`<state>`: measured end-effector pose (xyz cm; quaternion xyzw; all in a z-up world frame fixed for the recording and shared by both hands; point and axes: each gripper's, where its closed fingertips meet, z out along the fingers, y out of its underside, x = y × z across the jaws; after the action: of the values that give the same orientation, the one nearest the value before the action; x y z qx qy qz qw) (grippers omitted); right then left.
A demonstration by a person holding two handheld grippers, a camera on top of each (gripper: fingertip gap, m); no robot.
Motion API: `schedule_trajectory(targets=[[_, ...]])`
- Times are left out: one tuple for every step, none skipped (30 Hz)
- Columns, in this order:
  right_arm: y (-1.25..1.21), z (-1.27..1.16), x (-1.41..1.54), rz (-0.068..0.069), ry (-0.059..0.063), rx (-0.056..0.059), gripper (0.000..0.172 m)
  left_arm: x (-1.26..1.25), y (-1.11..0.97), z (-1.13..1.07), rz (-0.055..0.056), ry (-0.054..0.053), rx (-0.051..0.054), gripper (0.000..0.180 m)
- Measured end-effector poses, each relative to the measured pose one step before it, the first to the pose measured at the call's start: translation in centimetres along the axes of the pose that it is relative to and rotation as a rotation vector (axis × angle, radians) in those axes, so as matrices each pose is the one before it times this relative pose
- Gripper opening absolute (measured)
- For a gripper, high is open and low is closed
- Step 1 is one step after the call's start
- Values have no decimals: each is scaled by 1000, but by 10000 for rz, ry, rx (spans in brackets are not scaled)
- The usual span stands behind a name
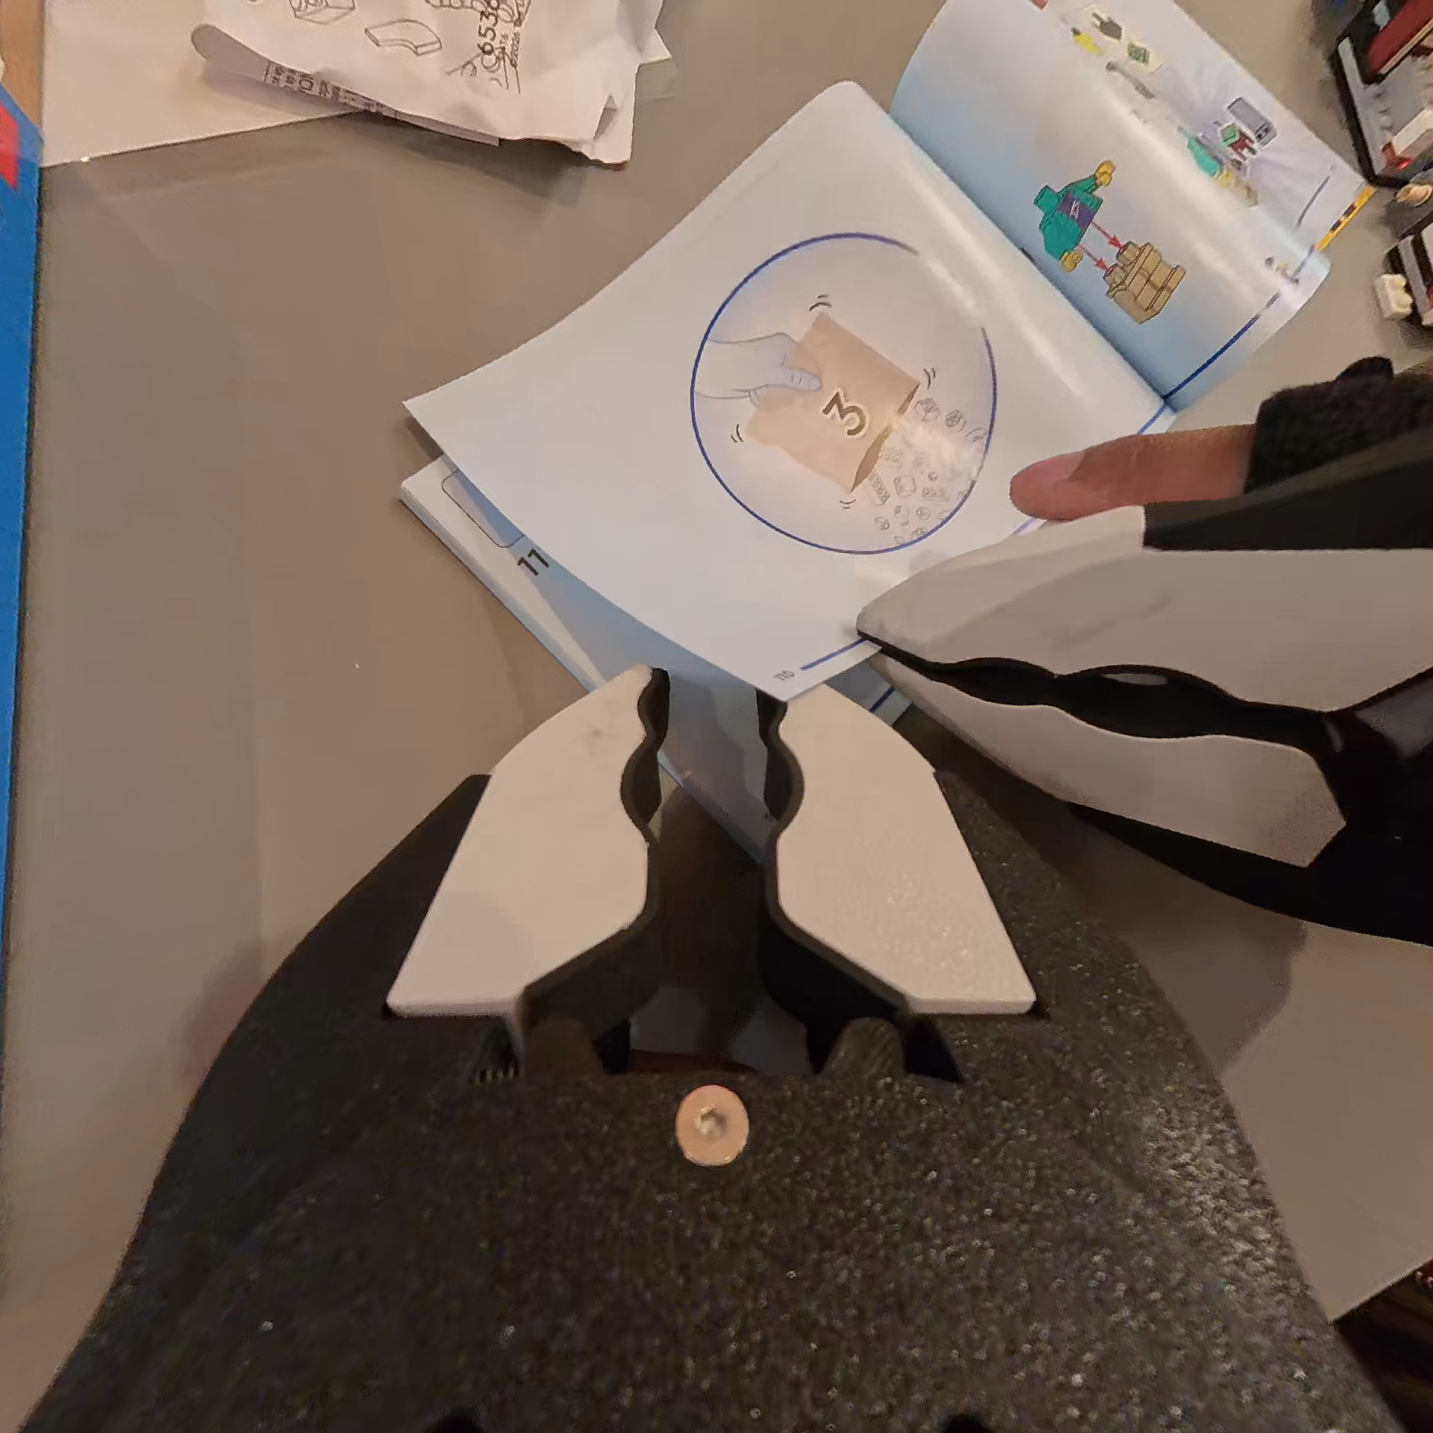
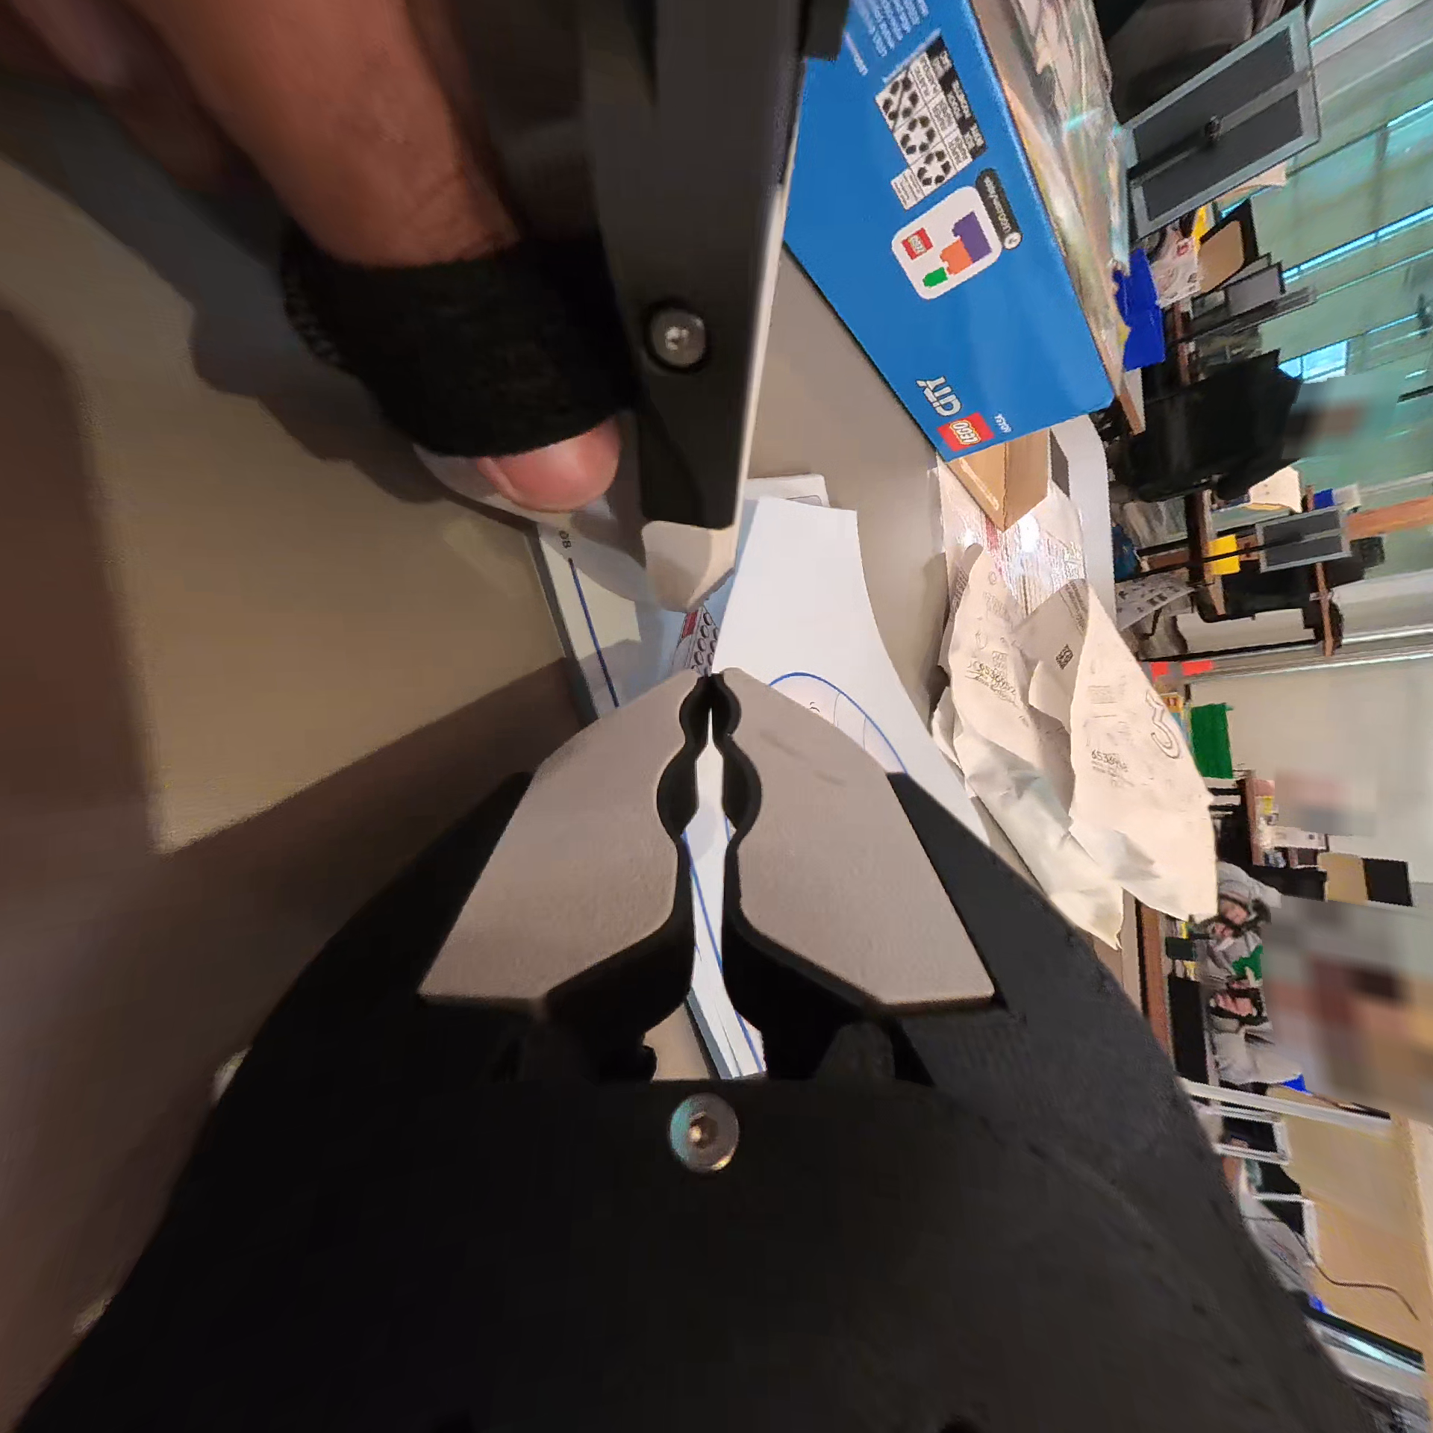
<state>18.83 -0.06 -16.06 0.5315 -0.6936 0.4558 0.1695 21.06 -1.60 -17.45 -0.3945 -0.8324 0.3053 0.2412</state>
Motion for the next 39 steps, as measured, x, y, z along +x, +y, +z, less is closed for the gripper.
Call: schedule_trajectory(targets=[[-14, 2, -7, -12, 14, 4, 0, -5, -12, -5, -33, 33, 2, 22], [0, 5, 12, 55, -21, 16, 0, 6, 7, -3, -18, 21, 4, 22], [3, 0, 2, 75, -39, 20, 0, 0, 1, -11, -13, 19, 3, 23], [-4, 0, -2, 70, -42, 18, 0, 13, -5, -4, -13, 24, 4, 23], [0, -5, -9, 56, -32, 15, 0, 8, -12, 0, -17, 24, 5, 23], [-1, -1, -11, 38, -22, 9, 0, 0, 0, -11, -14, 17, 4, 23], [-19, -9, -32, 43, -33, 13, 0, 8, 4, 5, -7, 14, 2, 23], [-51, -18, -53, 87, -66, 39, 0, 16, -4, -1, -10, 18, 3, 23], [-68, -33, -72, 160, -120, 59, 0, 6, -1, -10, -14, 23, 5, 23], [-69, -52, -59, 254, -182, 70, 0, 8, 1, 3, -18, 19, 5, 23], [-76, -92, -17, 371, -232, 93, 0, 10, -8, -6, -21, 28, 6, 23], [-113, -125, 50, 480, -277, 123, 0, 3, -12, -8, -31, 27, 9, 23], [-142, -193, 148, 559, -302, 139, 0, -3, -10, 1, -35, 28, 8, 23], [-181, -274, 314, 623, -266, 160, 0, 2, -3, -7, -33, 38, 7, 23], [-233, -390, 518, 663, -197, 196, 0, 29, -18, -16, -26, 42, 12, 23], [-248, -473, 702, 667, -113, 214, 0, 32, -11, -6, -20, 45, 8, 23], [-202, -536, 879, 638, -4, 201, 0, 29, -15, -19, -16, 42, 13, 23], [-126, -608, 1047, 586, 105, 179, 0, 19, -35, -37, -15, 33, 29, 24], [-62, -654, 1172, 541, 187, 169, 0, 23, -46, -36, -21, 44, 37, 24], [-5, -710, 1256, 532, 245, 171, 0, 48, -43, -38, -26, 60, 34, 24], [27, -740, 1325, 544, 280, 174, 0, 31, -38, -31, -30, 58, 28, 24], [65, -759, 1335, 548, 285, 176, 0, 2, -17, -18, -31, 35, 18, 24], [57, -757, 1326, 544, 269, 197, 0, 15, -14, -6, -18, 33, 9, 24], [20, -751, 1282, 552, 240, 228, 0, 61, -25, 3, 3, 47, 14, 24], [35, -723, 1253, 564, 224, 224, 0, 55, -22, 6, 17, 39, 12, 24], [30, -708, 1199, 572, 204, 210, 0, 40, -8, 23, 20, 13, 0, 24], [-3, -663, 1092, 582, 152, 214, 0, 16, 9, 9, 19, -2, -9, 24], [-1, -658, 1020, 585, 129, 192, 0, 21, 3, 16, 22, 0, -9, 24], [16, -645, 979, 575, 141, 154, 0, 51, -4, 6, 27, 15, 3, 24], [-20, -659, 890, 544, 132, 143, 0, 41, -10, -10, 22, 11, 9, 24], [-26, -654, 753, 473, 99, 112, 0, 5, -14, -17, 13, -7, 15, 24], [45, -644, 661, 366, 110, 49, 0, 6, -29, -24, 9, -1, 21, 24], [128, -657, 633, 243, 130, 27, 0, 31, -39, -25, 18, 6, 27, 24], [230, -667, 695, 170, 198, 24, 0, 39, -20, -30, 37, -1, 21, 24], [367, -645, 790, 143, 280, -9, 0, 55, -2, -16, 49, 1, 6, 24], [498, -555, 692, 88, 235, -89, 0, 44, 14, 5, 44, -8, -7, 24], [584, -448, 626, 23, 199, -169, 0, 39, 19, -3, 33, -2, -15, 25], [552, -390, 638, -1, 223, -158, 1, 20, 22, 12, 20, -3, -11, 25], [462, -331, 587, 5, 181, -116, 1, 10, 22, 7, 7, -7, -11, 25]])
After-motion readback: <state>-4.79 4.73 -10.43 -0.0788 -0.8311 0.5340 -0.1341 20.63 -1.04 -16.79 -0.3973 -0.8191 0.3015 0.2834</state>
